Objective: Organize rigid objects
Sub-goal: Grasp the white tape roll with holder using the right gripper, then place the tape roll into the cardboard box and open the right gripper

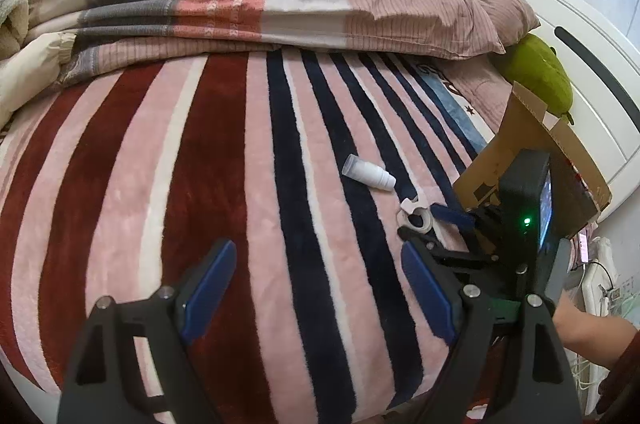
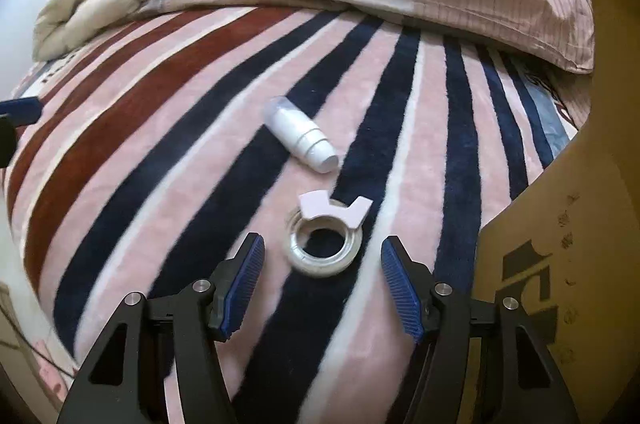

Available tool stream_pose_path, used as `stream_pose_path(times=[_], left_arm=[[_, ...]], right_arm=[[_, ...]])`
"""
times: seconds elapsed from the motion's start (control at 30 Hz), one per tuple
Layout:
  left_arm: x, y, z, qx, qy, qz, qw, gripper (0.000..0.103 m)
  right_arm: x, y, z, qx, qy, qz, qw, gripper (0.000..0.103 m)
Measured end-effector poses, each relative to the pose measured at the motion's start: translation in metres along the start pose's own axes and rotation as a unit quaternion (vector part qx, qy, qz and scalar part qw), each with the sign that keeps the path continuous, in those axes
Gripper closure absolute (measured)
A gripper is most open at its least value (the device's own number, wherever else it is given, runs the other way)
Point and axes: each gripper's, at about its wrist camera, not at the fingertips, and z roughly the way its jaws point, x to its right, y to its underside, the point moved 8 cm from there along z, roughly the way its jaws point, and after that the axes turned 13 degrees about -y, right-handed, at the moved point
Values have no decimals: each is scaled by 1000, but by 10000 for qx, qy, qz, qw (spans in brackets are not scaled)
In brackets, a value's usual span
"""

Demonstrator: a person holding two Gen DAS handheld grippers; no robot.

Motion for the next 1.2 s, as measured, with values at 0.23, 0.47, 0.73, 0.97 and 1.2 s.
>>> stream_pose_path(times=[0.23,0.47,0.73,0.97,1.2], left_arm=[[9,-5,-2,-10,86,52,9999,21],[40,-21,-19,60,716,142,9973,21],[92,-45,-41,122,1427,351,9891,59],[154,-66,-54,231,1687,785,9823,67],[218,-78,-50,183,1831,1237,9751,70]], right_arm=[[-8,-6,-8,98,-129,-188,9997,66],[-59,-28,-56,470,-1002,-740,9911,67],[-82,-48,-121,980,-1329,-1251,9783,67],[-49,-50,-160,1255,-1138,-1167,9786,67],[6,-43,-193,1435,-819,-900,9821,67]])
